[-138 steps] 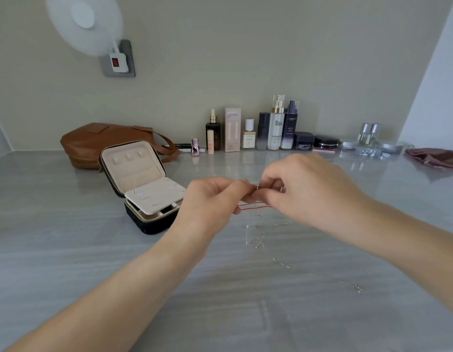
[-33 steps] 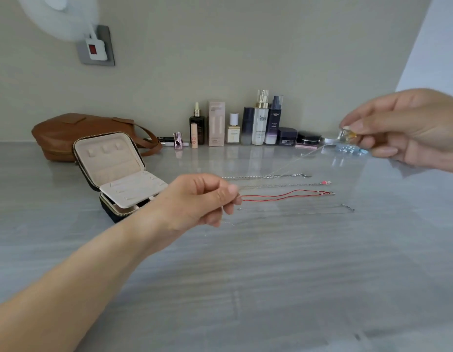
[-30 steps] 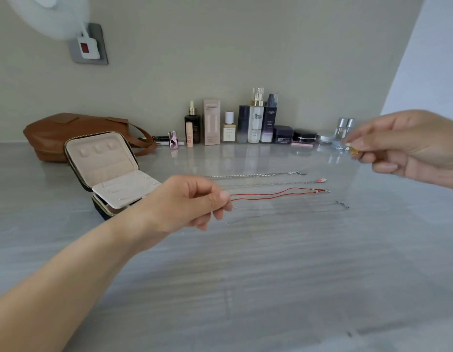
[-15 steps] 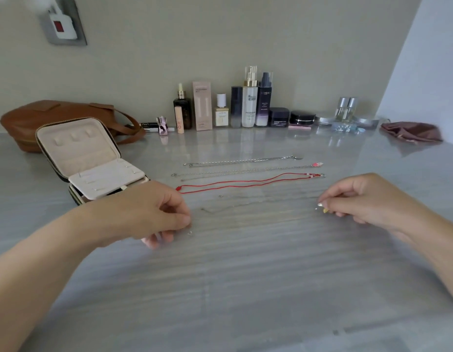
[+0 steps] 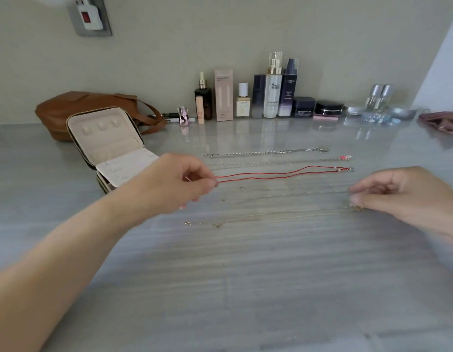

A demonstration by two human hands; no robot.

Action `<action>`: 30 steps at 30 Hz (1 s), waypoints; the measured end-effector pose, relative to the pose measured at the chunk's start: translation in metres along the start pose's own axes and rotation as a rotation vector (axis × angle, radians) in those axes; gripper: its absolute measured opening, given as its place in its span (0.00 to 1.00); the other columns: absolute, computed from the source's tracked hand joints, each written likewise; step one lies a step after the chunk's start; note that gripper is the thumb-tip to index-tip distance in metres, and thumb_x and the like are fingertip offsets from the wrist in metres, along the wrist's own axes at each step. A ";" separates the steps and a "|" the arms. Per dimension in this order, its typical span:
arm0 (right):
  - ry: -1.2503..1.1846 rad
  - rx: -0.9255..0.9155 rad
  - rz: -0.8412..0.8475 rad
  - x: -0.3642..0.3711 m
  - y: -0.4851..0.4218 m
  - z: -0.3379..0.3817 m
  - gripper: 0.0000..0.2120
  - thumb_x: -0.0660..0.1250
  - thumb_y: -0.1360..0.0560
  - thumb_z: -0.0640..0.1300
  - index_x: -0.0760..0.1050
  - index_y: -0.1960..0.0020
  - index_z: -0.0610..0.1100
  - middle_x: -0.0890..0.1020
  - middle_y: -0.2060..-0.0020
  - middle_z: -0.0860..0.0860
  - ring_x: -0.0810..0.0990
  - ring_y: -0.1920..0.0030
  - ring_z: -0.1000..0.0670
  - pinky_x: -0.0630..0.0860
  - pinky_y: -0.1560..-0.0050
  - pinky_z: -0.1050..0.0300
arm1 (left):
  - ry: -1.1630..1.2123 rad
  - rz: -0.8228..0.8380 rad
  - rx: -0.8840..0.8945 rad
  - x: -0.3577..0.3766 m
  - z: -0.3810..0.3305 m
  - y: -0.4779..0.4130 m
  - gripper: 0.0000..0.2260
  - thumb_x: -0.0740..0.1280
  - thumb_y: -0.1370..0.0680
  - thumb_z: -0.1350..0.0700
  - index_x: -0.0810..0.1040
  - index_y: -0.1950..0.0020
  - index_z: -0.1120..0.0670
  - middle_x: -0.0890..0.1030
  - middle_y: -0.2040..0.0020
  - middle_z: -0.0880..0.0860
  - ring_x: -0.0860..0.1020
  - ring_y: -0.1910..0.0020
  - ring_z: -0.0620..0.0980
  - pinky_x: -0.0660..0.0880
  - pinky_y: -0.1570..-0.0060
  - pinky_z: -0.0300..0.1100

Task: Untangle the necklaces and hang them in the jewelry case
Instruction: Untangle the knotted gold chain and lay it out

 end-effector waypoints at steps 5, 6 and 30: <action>0.203 -0.254 0.240 0.043 0.006 0.052 0.04 0.75 0.35 0.48 0.80 0.64 0.54 0.77 0.74 0.58 0.71 0.72 0.59 0.67 0.68 0.66 | 0.059 0.157 -0.076 0.029 -0.015 -0.006 0.04 0.68 0.25 0.56 0.81 0.59 0.51 0.78 0.68 0.45 0.74 0.70 0.40 0.73 0.70 0.35; 0.259 -0.291 0.277 0.055 0.005 0.061 0.05 0.75 0.35 0.50 0.79 0.63 0.55 0.76 0.73 0.59 0.72 0.71 0.60 0.66 0.67 0.66 | 0.121 0.192 -0.139 0.034 -0.013 -0.008 0.05 0.67 0.24 0.58 0.81 0.59 0.52 0.78 0.67 0.47 0.74 0.71 0.40 0.72 0.72 0.33; -0.507 -0.054 0.334 0.050 -0.012 0.087 0.06 0.63 0.25 0.34 0.72 0.60 0.41 0.80 0.73 0.50 0.66 0.80 0.59 0.57 0.82 0.69 | 0.837 0.542 -0.173 0.105 -0.060 -0.022 0.37 0.37 0.24 0.34 0.77 0.47 0.58 0.83 0.61 0.54 0.81 0.54 0.50 0.69 0.46 0.46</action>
Point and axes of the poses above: each hand's wrist, its own y-axis away from the middle knuckle, its own x-axis out of the palm, z = x × y, the point moved 8 cm from there along -y, towards the middle knuckle
